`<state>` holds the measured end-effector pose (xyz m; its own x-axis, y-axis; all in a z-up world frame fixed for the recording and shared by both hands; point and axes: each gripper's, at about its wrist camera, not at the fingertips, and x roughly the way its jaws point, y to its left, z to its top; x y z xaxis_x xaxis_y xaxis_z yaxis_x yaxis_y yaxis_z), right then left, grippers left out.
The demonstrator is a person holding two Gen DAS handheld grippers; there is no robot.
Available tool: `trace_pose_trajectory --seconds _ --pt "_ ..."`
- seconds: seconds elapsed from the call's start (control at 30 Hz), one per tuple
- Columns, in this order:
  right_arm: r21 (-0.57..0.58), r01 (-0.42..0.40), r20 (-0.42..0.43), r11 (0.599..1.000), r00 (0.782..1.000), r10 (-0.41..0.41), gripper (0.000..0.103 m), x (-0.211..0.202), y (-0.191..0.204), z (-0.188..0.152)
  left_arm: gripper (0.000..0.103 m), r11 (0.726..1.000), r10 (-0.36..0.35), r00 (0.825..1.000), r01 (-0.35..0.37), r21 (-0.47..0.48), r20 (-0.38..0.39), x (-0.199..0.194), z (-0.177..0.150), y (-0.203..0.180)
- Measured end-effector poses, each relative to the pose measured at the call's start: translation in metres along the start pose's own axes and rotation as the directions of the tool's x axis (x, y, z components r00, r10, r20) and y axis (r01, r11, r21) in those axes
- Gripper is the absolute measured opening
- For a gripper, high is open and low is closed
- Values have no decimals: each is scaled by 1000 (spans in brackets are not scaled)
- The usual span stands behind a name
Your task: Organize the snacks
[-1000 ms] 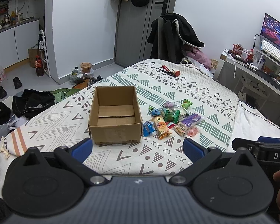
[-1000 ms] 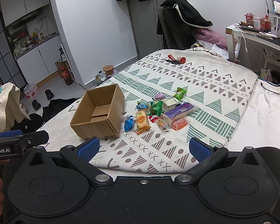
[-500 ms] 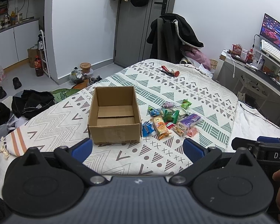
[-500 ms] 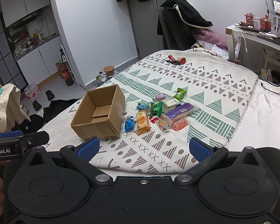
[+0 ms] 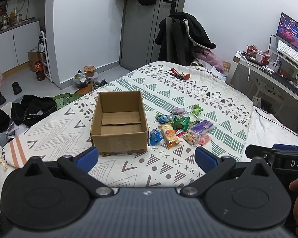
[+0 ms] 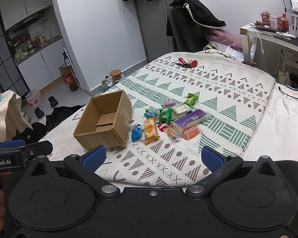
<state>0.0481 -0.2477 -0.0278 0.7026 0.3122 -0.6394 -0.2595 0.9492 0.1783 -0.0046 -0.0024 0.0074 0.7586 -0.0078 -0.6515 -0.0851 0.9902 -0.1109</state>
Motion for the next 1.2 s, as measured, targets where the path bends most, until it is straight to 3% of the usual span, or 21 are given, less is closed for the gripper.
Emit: trace_pose_trajectory --seconds 0.5,0.57,1.2 --pt "71 0 -22 997 1000 2 103 29 -37 15 103 999 -3 1000 4 -39 14 -8 12 -10" --pt "75 2 -25 997 1000 0 103 34 -40 17 102 999 -9 1000 9 -34 -1 32 17 -12" --pt "155 7 -92 988 996 8 95 95 -69 35 100 997 -66 997 64 -39 -42 108 31 -39"
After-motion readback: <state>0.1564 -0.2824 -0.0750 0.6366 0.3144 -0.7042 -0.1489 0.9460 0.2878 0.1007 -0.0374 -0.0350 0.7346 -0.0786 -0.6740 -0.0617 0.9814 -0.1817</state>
